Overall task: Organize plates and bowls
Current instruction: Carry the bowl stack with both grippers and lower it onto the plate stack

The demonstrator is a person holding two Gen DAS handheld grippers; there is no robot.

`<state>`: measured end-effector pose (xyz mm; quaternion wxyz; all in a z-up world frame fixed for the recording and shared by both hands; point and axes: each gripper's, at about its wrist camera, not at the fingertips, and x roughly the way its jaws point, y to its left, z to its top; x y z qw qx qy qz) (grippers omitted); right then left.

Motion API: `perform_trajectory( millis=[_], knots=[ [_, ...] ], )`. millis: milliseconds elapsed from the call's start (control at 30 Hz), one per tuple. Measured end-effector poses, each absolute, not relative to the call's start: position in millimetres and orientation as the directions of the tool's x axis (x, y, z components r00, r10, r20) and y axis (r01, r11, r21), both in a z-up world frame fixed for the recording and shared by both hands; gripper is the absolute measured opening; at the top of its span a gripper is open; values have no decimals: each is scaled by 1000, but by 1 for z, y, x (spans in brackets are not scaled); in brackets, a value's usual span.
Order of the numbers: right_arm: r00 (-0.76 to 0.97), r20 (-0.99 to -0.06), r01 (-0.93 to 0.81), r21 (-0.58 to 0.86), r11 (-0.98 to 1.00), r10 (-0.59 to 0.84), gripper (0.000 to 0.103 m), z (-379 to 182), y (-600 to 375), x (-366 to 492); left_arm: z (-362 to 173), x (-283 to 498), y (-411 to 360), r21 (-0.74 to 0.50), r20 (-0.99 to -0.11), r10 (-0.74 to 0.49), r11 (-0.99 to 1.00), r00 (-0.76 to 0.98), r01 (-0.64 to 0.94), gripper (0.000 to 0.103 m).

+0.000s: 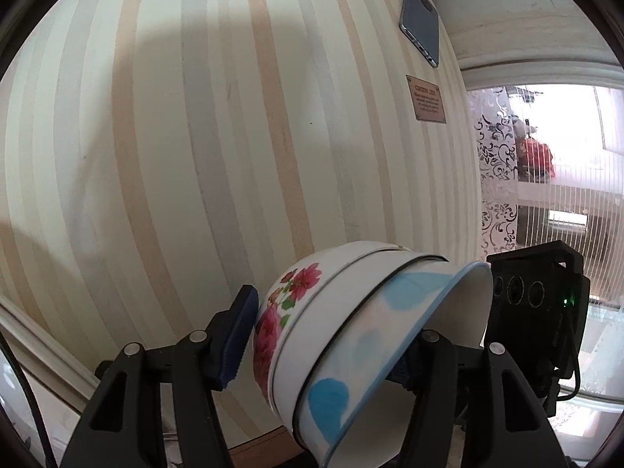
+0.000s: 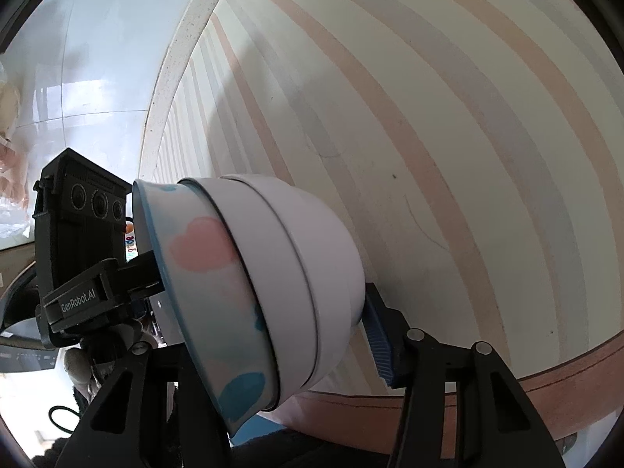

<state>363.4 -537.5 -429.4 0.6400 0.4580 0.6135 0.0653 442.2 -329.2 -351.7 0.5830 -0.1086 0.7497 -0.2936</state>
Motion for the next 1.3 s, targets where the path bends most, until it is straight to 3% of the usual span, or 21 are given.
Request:
perform_trajectory(
  millis=[633,1300],
  knots=[
    [241,-717,336,694,637,654,53,-388,-490,401,-313,441,-285,-550,-832,-527,824,-175,136,56],
    [89,-678,139,734,665,730,52,-381,-341,464,-291,434,-142,-496,-868,-496,868,7,-33,57]
  ],
)
